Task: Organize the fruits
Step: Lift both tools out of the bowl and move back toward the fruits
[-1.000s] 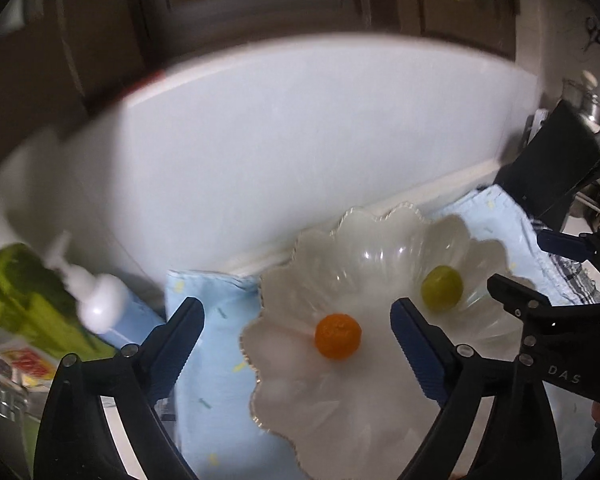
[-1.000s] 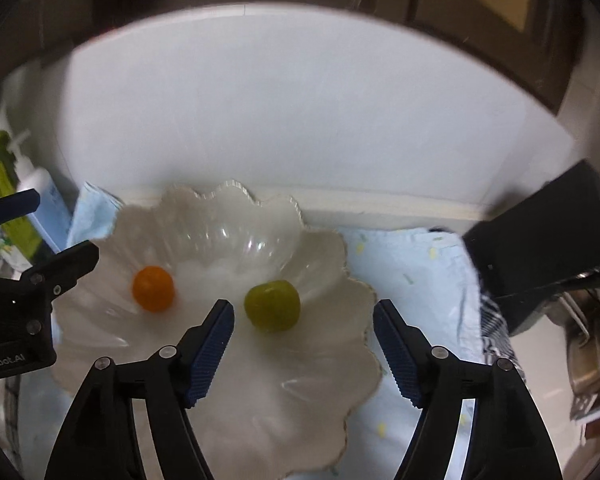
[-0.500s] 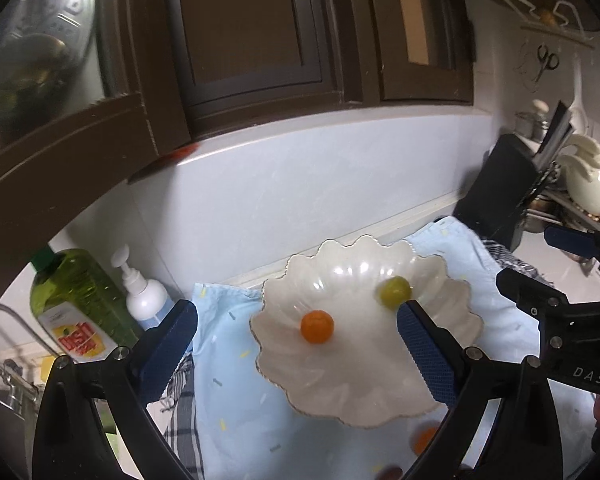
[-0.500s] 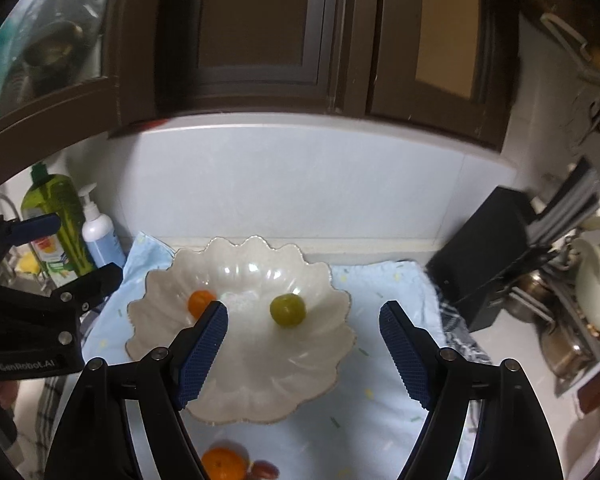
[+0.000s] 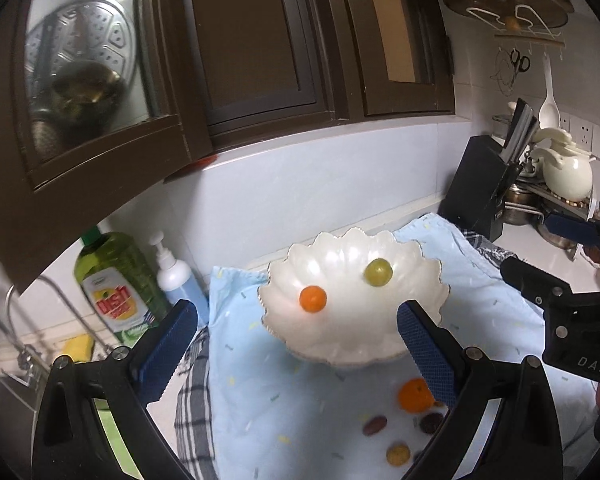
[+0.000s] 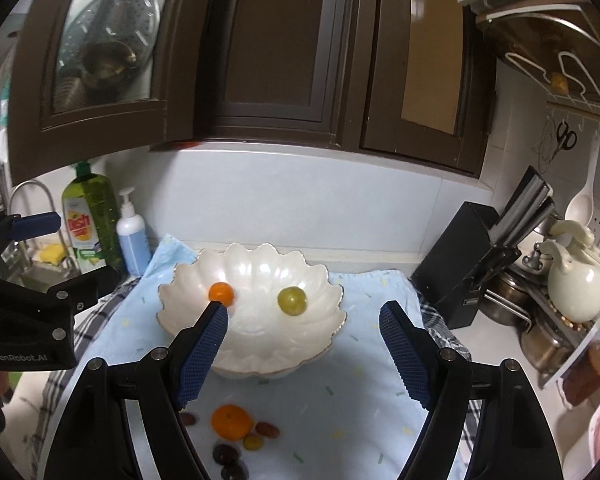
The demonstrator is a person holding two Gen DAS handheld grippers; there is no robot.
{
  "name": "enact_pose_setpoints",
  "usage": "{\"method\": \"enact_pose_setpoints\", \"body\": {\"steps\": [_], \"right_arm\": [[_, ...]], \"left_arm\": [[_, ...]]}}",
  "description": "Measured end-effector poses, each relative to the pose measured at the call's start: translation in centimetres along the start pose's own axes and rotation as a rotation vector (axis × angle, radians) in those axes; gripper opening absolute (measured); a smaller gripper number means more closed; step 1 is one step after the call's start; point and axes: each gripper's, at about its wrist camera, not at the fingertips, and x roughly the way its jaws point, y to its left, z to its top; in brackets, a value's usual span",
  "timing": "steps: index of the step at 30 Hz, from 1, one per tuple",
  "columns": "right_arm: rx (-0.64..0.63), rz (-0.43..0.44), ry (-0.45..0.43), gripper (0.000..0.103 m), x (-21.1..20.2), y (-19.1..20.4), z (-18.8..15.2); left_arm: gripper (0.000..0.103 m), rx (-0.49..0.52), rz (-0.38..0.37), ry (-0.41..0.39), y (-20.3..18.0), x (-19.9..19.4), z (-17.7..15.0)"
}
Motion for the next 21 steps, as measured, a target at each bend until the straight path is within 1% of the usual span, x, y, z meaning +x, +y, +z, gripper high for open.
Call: {"method": "enact_pose_setpoints", "body": {"steps": [4, 8, 12, 17, 21], "right_arm": [[-0.020, 0.014, -0.010, 0.079, -1.5, 0.5, -1.4], [-0.028, 0.035, 0.001, 0.079, -2.1, 0.9, -2.7], [-0.034, 0.049, 0.041, 0.079, -2.2, 1.5, -4.4], [-0.021, 0.069, 0.076, 0.079, -2.2, 1.7, -6.1], [-0.007, 0.084, 0.105, 0.079, -1.9, 1.9, -7.3]], "left_arm": [[0.102, 0.022, 0.008, -0.002, -0.7, -1.6, -1.6], [0.102, 0.050, 0.014, -0.004, -1.3, -2.6, -3.1], [0.102, 0.070, 0.023, -0.006, -1.8, -3.3, -4.5], [0.102, 0.069, -0.009, 0.013, -2.0, -3.3, -6.0], [0.102, 0.057, -0.059, 0.026, -2.0, -3.1, -7.0]]}}
